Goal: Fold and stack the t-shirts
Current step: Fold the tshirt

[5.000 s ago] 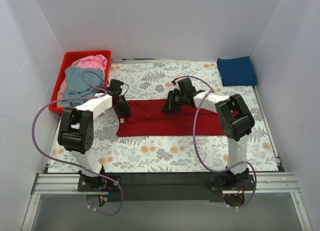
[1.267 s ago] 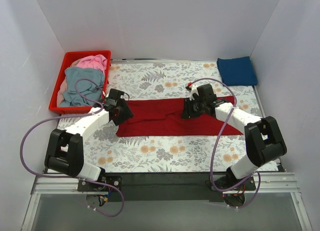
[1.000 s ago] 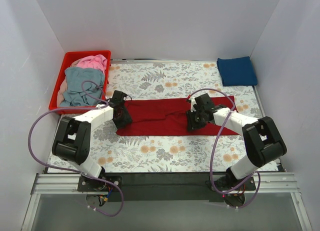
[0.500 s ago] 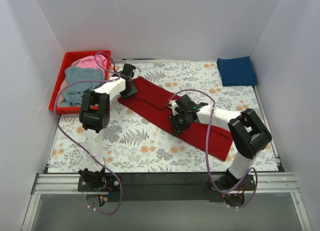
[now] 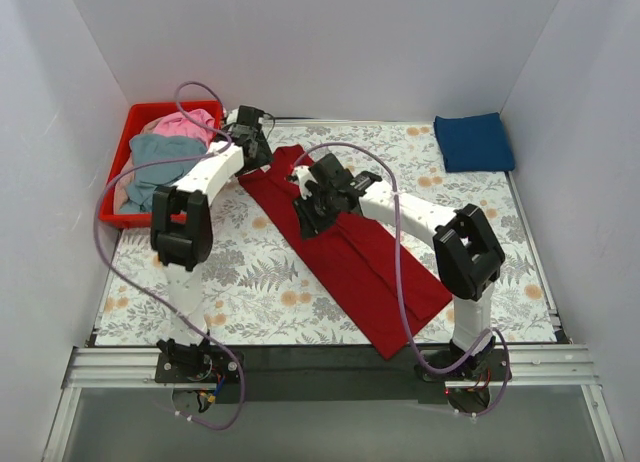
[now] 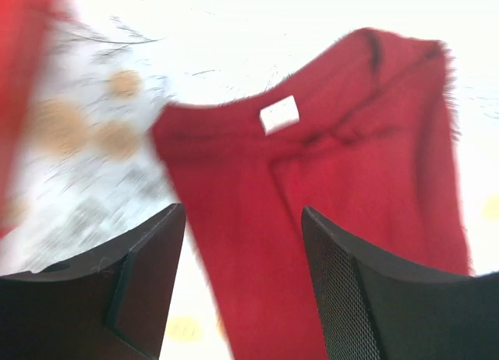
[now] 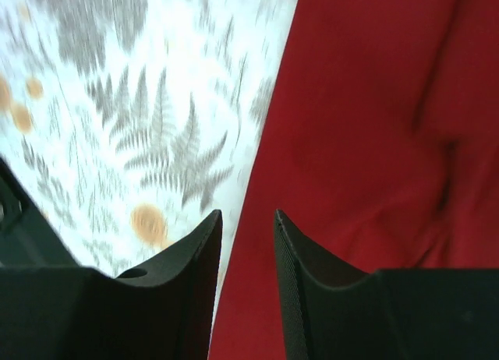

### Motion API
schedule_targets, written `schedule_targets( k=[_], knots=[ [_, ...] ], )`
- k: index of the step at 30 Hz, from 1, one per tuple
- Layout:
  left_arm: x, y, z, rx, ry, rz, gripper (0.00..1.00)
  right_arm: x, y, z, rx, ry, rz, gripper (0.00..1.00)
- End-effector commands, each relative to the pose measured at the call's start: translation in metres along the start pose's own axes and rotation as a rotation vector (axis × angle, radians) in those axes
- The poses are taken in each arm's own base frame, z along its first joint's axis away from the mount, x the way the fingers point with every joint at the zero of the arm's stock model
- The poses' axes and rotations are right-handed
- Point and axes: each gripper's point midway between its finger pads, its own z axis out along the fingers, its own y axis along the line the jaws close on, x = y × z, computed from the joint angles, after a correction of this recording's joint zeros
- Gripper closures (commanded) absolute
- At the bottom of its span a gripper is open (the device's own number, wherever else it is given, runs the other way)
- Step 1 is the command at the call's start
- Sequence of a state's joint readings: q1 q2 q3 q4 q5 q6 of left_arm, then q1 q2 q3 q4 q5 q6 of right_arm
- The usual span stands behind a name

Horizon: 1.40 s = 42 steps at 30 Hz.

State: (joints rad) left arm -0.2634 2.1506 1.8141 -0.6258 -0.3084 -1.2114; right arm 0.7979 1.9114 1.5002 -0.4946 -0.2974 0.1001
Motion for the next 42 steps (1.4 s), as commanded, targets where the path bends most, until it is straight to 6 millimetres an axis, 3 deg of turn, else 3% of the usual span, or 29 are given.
schedule_targets(
  k=[1, 2, 3, 4, 5, 6, 7, 8, 11, 12, 14, 15, 17, 19, 21, 22, 25, 29, 32, 34, 37, 39, 40, 41, 42],
  knots=[
    [-0.069, 0.01, -0.102, 0.075, -0.22, -0.081, 0.4, -0.042, -0.014, 0.013, -0.032, -0.08, -0.031, 0.6],
    [-0.051, 0.023, -0.103, 0.05, -0.193, -0.083, 0.4, -0.053, -0.022, 0.015, -0.037, -0.102, -0.027, 0.6],
    [-0.048, 0.028, -0.11, 0.05, -0.196, -0.087, 0.39, -0.071, -0.018, 0.014, -0.06, -0.141, -0.046, 0.6],
    [-0.051, 0.034, -0.134, 0.067, -0.227, -0.102, 0.39, -0.072, -0.026, 0.027, -0.063, -0.133, -0.038, 0.6],
    [-0.028, 0.047, -0.13, 0.041, -0.188, -0.092, 0.39, -0.077, -0.028, 0.032, -0.07, -0.143, -0.043, 0.6],
    [-0.02, 0.05, -0.136, 0.057, -0.178, -0.089, 0.38, -0.093, -0.027, 0.033, -0.081, -0.181, -0.06, 0.6],
    [-0.018, 0.055, -0.154, 0.077, -0.199, -0.095, 0.38, -0.09, -0.034, 0.047, -0.082, -0.17, -0.051, 0.59],
    [0.006, 0.065, -0.149, 0.058, -0.16, -0.077, 0.37, -0.093, -0.035, 0.052, -0.085, -0.178, -0.043, 0.59],
    [0.029, 0.072, -0.169, 0.109, -0.148, -0.065, 0.33, -0.101, -0.043, 0.072, -0.087, -0.221, -0.018, 0.59],
    [0.051, 0.081, -0.163, 0.099, -0.106, -0.049, 0.33, -0.104, -0.047, 0.076, -0.074, -0.236, -0.012, 0.59],
    [0.066, 0.083, -0.173, 0.143, -0.084, -0.052, 0.33, -0.108, -0.059, 0.088, -0.056, -0.264, -0.001, 0.59],
    [0.083, 0.089, -0.169, 0.135, -0.053, -0.046, 0.33, -0.109, -0.065, 0.091, -0.04, -0.272, 0.006, 0.59],
    [0.098, 0.091, -0.171, 0.158, -0.021, -0.052, 0.33, -0.107, -0.086, 0.103, 0.01, -0.275, 0.034, 0.59],
    [0.114, 0.093, -0.171, 0.175, 0.014, -0.051, 0.32, -0.098, -0.121, 0.111, 0.096, -0.268, 0.103, 0.59],
    [0.123, 0.094, -0.172, 0.186, 0.034, -0.056, 0.32, -0.098, -0.145, 0.111, 0.137, -0.279, 0.155, 0.59],
    [0.129, 0.094, -0.171, 0.195, 0.053, -0.061, 0.32, -0.092, -0.166, 0.112, 0.157, -0.277, 0.21, 0.59],
    [0.138, 0.092, -0.167, 0.205, 0.081, -0.058, 0.32, -0.093, -0.207, 0.102, 0.22, -0.307, 0.302, 0.59],
    [0.148, 0.087, -0.162, 0.221, 0.122, -0.048, 0.31, -0.104, -0.243, 0.081, 0.277, -0.361, 0.345, 0.58],
    [0.153, 0.082, -0.161, 0.245, 0.149, -0.028, 0.3, -0.131, -0.246, 0.058, 0.236, -0.424, 0.318, 0.58],
    [0.155, 0.078, -0.161, 0.259, 0.158, -0.026, 0.3, -0.156, -0.231, 0.034, 0.173, -0.475, 0.273, 0.53],
    [0.157, 0.074, -0.163, 0.275, 0.166, -0.017, 0.29, -0.173, -0.2, 0.0, 0.098, -0.508, 0.214, 0.49],
    [0.159, 0.072, -0.164, 0.28, 0.168, -0.01, 0.29, -0.166, -0.185, -0.013, 0.079, -0.495, 0.196, 0.48],
    [0.159, 0.071, -0.165, 0.283, 0.169, -0.012, 0.29, -0.172, -0.169, -0.037, 0.079, -0.517, 0.172, 0.48],
    [0.161, 0.07, -0.166, 0.288, 0.171, -0.009, 0.29, -0.141, -0.167, -0.026, 0.082, -0.451, 0.202, 0.48],
    [0.16, 0.068, -0.167, 0.294, 0.168, -0.008, 0.29, -0.141, -0.154, -0.05, 0.096, -0.472, 0.178, 0.48]
  ],
)
